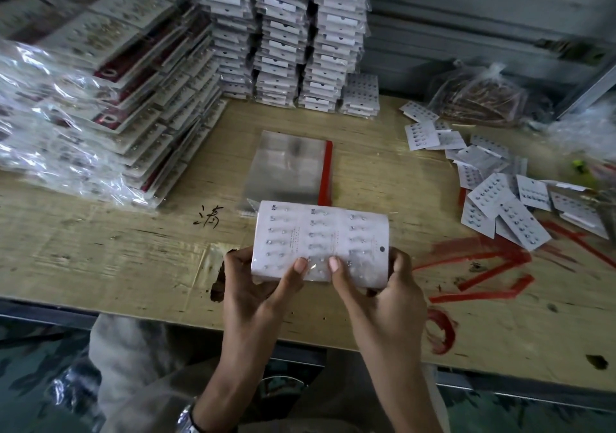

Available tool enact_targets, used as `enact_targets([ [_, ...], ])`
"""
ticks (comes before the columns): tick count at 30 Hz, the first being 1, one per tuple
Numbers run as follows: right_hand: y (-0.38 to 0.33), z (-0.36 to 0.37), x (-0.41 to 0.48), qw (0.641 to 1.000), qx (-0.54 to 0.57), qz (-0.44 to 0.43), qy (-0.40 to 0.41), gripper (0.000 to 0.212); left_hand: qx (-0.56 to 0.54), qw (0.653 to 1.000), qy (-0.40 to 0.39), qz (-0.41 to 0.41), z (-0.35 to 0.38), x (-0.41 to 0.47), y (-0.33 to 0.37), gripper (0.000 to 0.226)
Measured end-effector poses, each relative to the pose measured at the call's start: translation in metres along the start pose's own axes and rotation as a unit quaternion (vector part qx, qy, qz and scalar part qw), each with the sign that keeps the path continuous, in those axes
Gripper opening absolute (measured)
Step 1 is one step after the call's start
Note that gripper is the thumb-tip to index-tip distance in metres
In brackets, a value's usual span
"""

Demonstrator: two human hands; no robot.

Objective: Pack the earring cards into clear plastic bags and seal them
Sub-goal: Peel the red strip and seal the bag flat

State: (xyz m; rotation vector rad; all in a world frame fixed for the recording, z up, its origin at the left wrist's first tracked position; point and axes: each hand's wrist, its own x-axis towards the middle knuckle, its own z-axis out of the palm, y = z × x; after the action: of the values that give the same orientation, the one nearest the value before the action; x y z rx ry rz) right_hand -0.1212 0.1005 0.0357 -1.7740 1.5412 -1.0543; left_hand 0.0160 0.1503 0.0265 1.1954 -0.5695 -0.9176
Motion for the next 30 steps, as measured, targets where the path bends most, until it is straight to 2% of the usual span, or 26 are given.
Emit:
enact_targets([
  [3, 0.0002, -0.0034, 0.0028, 0.995, 0.083, 0.020, -0.056, 0.046, 0.003, 1.000, 0.001, -0.002, -0.0014, 0.0024, 0.0030, 0.049],
  [6, -0.0005, -0.0083, 0.0048, 0.987, 0.116, 0.027, -0.111, 0.056, 0.002, 1.000, 0.000, -0.007, -0.0027, 0.0034, 0.0064, 0.050],
  [11, 0.0006, -0.0053, 0.0025, 0.993, 0.073, 0.043, -0.088, 0.074, 0.007, 1.000, -0.002, -0.007, -0.0002, 0.0010, 0.0076, 0.052],
  [17, -0.0045, -0.0017, 0.0014, 0.999, 0.016, 0.026, -0.027, 0.066, 0.018, 1.000, 0.001, 0.009, 0.0005, -0.0027, 0.0071, 0.050],
  [21, -0.0026, -0.0023, 0.0019, 1.000, -0.020, -0.006, 0.005, 0.051, 0.017, 1.000, 0.005, 0.016, 0.0024, -0.0054, 0.0056, 0.048],
  [25, -0.0075, -0.0016, 0.0022, 0.998, -0.060, 0.002, 0.013, 0.067, 0.008, 1.000, 0.000, 0.013, 0.0024, -0.0055, 0.0055, 0.047],
  [27, -0.0078, -0.0033, 0.0031, 0.999, -0.036, -0.001, -0.005, 0.068, 0.004, 1.000, -0.004, 0.010, 0.0015, -0.0038, 0.0071, 0.048],
  [30, -0.0050, -0.0089, 0.0047, 0.994, 0.049, 0.013, -0.094, 0.064, 0.004, 1.000, -0.002, 0.009, -0.0015, 0.0000, 0.0089, 0.048],
])
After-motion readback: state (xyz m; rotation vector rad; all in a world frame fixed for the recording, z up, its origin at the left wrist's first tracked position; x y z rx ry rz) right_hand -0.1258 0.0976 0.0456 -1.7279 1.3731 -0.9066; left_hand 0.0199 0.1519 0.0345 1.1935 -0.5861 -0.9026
